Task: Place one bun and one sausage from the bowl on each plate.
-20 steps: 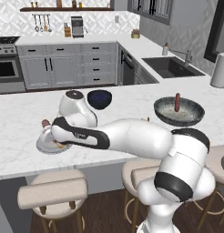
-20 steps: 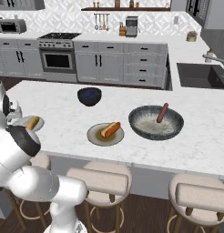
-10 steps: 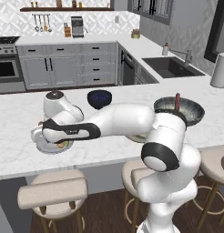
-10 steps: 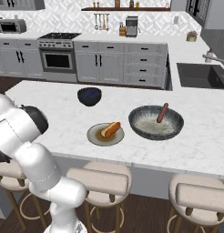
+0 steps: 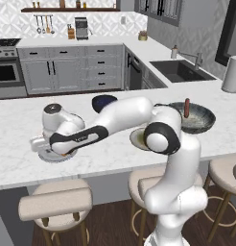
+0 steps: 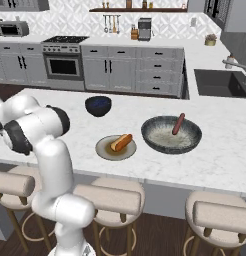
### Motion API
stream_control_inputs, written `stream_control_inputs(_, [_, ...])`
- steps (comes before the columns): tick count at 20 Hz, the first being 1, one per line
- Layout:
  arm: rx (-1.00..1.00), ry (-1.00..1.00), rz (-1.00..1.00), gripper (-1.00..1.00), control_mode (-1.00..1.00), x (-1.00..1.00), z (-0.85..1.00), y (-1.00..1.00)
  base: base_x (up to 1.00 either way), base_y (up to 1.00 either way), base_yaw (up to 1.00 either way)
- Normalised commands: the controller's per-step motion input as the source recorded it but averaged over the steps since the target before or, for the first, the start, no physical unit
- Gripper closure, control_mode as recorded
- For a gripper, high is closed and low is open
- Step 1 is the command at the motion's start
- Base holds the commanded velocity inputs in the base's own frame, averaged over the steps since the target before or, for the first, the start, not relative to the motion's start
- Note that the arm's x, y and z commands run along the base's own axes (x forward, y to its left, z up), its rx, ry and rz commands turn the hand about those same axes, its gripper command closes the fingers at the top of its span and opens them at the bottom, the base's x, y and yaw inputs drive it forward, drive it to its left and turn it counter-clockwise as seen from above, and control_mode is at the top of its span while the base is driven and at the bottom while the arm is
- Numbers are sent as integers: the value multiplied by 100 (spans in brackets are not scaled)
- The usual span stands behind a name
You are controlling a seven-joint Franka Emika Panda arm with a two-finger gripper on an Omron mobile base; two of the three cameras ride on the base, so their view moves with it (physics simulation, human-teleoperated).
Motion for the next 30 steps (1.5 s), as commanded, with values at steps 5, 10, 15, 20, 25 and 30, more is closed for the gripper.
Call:
stream_control_inputs(5, [0,-2,-10,100,-100,49,-30,45,0,0,0])
stream_control_inputs(10, [0,-5,-9,100,-100,71,-16,22,0,0,0])
stream_control_inputs(15, [-5,2,-7,-100,-100,47,-48,-28,0,0,0])
stream_control_inputs(20, [-1,0,-1,-100,-100,13,-10,-19,0,0,0])
stream_control_inputs(25, [2,-4,0,-100,-100,16,-9,-9,0,0,0])
stream_control_inputs(30, [16,-26,-4,-100,-100,-40,96,-50,0,0,0])
